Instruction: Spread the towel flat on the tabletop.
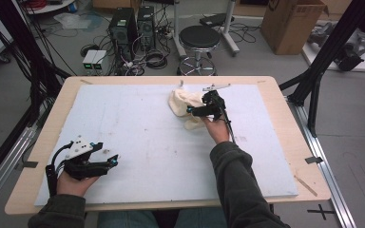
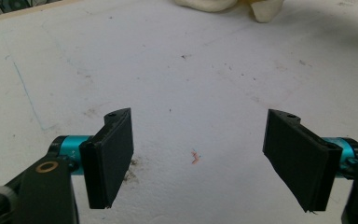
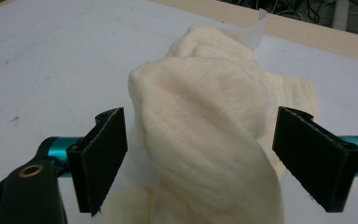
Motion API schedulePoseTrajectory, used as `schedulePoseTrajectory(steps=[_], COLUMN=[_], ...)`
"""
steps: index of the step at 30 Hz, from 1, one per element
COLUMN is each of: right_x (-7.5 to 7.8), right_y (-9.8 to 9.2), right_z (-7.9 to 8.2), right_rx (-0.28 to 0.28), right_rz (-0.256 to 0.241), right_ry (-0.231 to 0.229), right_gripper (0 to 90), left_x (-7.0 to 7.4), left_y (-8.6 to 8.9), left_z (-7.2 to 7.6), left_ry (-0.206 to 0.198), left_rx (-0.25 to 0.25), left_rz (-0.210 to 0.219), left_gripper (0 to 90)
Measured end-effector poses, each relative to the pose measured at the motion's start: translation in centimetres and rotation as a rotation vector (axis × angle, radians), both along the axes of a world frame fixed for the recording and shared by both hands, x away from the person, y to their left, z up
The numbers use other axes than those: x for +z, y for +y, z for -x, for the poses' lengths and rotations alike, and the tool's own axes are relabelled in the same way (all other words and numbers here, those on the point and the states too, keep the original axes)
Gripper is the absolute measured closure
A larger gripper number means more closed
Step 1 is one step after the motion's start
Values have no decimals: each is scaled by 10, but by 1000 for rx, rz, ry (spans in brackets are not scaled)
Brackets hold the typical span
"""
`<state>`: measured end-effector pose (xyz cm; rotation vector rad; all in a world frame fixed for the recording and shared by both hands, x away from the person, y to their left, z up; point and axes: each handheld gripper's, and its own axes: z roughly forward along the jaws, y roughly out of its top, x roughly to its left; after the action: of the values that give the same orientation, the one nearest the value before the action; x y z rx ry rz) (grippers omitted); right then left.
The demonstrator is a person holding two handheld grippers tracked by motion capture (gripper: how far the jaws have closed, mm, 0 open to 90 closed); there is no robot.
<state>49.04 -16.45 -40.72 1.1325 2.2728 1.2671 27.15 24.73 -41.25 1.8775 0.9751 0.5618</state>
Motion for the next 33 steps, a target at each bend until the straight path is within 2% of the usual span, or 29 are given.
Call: schedulePoseTrajectory(steps=[4,6,13,15,18,21,24,33], right_x=[-8,-11,-17,-18,-20,-20,-19,-5], right_y=[6,9,12,12,11,12,11,4], right_z=[-4,-5,-7,-7,-9,-8,-8,-2], right_rx=[-1,-2,-2,-4,-2,5,2,44], right_rz=[15,40,106,107,82,85,65,20], right_ry=[10,6,22,34,48,44,50,26], right_gripper=[254,309,599,672,746,771,778,792], left_x=[0,0,-1,-1,0,0,-1,-1], left_y=[0,0,0,-1,0,0,0,0], left_z=[0,0,0,0,0,0,0,1], left_ry=[0,1,3,5,5,2,3,2], left_rx=[0,1,1,2,-1,1,3,8], left_rz=[-5,-4,-3,-2,-6,-7,-5,-3], left_gripper=[249,249,247,246,246,246,245,244])
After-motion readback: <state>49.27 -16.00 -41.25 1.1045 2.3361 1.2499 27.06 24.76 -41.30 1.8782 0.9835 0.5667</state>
